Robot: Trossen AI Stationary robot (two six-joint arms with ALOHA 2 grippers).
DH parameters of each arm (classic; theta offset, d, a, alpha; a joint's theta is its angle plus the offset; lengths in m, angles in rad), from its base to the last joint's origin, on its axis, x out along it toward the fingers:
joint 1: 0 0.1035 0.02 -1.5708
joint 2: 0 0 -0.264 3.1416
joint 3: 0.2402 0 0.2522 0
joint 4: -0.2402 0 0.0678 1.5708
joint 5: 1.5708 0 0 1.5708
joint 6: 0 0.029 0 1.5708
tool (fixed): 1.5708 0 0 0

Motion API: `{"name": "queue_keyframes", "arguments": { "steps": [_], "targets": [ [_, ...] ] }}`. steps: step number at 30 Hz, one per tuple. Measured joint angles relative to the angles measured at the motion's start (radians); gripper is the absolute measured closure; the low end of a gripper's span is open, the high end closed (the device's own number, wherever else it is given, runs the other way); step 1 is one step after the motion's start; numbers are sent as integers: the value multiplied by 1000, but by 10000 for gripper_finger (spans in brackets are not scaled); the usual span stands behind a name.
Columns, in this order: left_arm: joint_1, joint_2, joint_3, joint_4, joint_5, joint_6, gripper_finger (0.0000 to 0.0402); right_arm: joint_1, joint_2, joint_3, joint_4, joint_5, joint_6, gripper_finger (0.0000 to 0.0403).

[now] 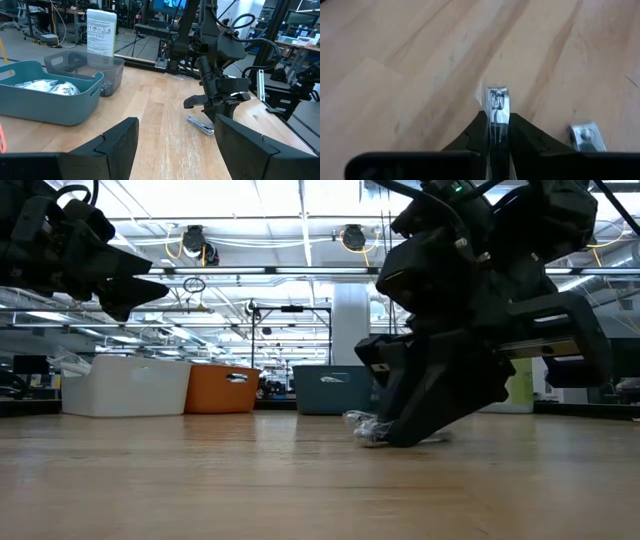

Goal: Pick & Place Travel size toiletries
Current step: Put the silver nail cutter into the black bin

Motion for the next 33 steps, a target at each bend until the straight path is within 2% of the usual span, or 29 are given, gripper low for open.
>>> {"name": "queue_keyframes", "arguments": {
  "steps": [5, 10, 16, 20, 27, 33],
  "targets": [
    [0, 0, 0, 0, 0, 0, 147, 0, -78, -6, -44, 10, -5, 360],
    [0, 0, 0, 0, 0, 0, 146, -3, -204, -4, -127, 6, -4, 340],
    [0, 0, 0, 0, 0, 0, 146, -3, -349, -6, -279, 7, 1, 360],
    [0, 0, 0, 1, 0, 0, 146, -4, -445, -66, -290, 6, 7, 360],
    [0, 0, 0, 0, 0, 0, 147, -34, -638, -298, -109, 6, 113, 357],
    [0, 0, 0, 0, 0, 0, 146, -77, -792, -566, 177, 6, 222, 358]
  ]
}}
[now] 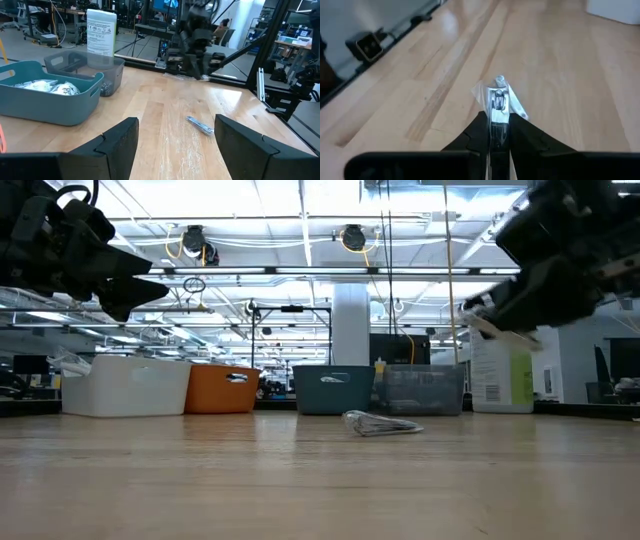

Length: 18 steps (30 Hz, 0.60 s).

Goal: Pick & Place Travel size toiletries
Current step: Put the silver nail cutter into the black bin

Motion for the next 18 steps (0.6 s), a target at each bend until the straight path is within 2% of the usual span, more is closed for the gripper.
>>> {"name": "queue_keyframes", "arguments": {
  "steps": [5, 8, 14, 18],
  "targets": [
    [0, 0, 0, 0, 0, 0, 146, -43, -78, -197, 244, 0, 104, 358],
    [0, 0, 0, 0, 0, 0, 146, -61, -89, -254, 364, 1, 149, 358],
    [0, 0, 0, -1, 0, 0, 146, -86, -81, -232, 355, 0, 134, 358],
    [0, 0, 0, 0, 0, 0, 146, -141, -77, -217, 357, 0, 90, 358]
  ]
}}
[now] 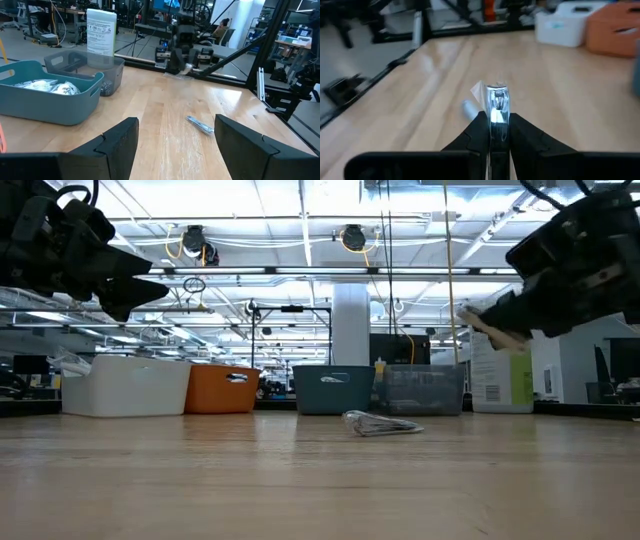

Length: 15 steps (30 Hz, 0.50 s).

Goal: Pick & Place Travel size toiletries
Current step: Put the silver nail cutter into the black bin

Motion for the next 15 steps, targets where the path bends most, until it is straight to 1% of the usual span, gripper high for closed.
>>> {"name": "queue_keyframes", "arguments": {
  "steps": [8, 10, 15],
  "targets": [
    [0, 0, 0, 0, 0, 0, 147, -193, 0, 7, 4, 6, -2, 358],
    [0, 0, 0, 0, 0, 0, 146, -235, 0, 7, 3, 43, -1, 358],
    [0, 0, 0, 1, 0, 0, 146, -313, 0, 7, 3, 177, 22, 358]
  ]
}}
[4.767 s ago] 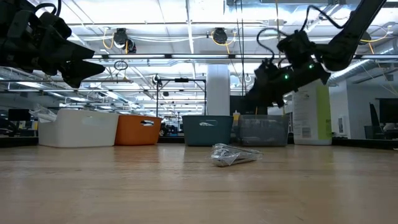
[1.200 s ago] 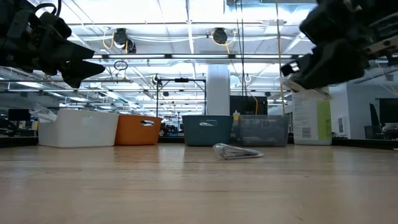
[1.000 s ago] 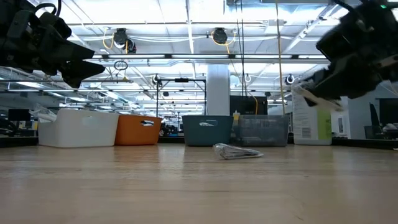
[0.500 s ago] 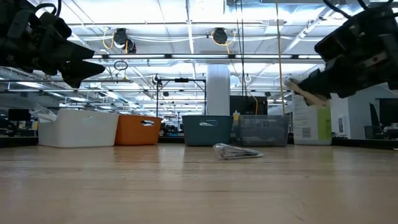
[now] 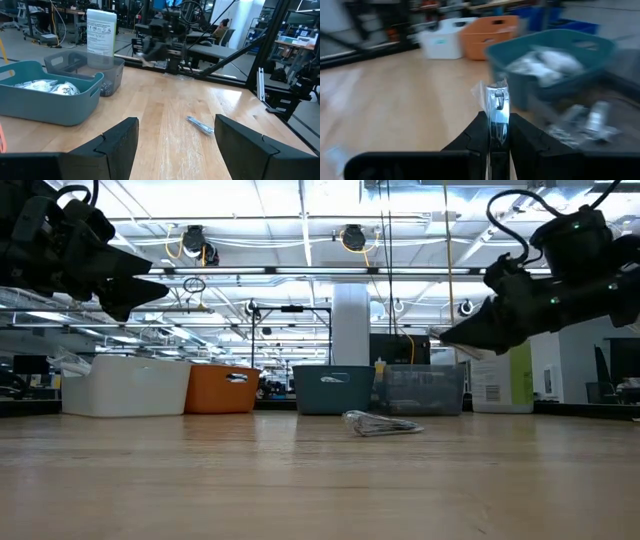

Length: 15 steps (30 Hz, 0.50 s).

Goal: Pick & Place Travel size toiletries
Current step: Put the silver nail cutter into the black bin

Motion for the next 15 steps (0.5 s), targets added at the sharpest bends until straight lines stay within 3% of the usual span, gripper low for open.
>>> {"name": "queue_keyframes", "arguments": {
  "steps": [11, 15],
  "targets": [
    [0, 0, 0, 0, 0, 0, 146, -65, 0, 5, 54, 70, 17, 358],
    [0, 0, 0, 0, 0, 0, 147, -110, 0, 89, -2, 83, 6, 358]
  ]
}}
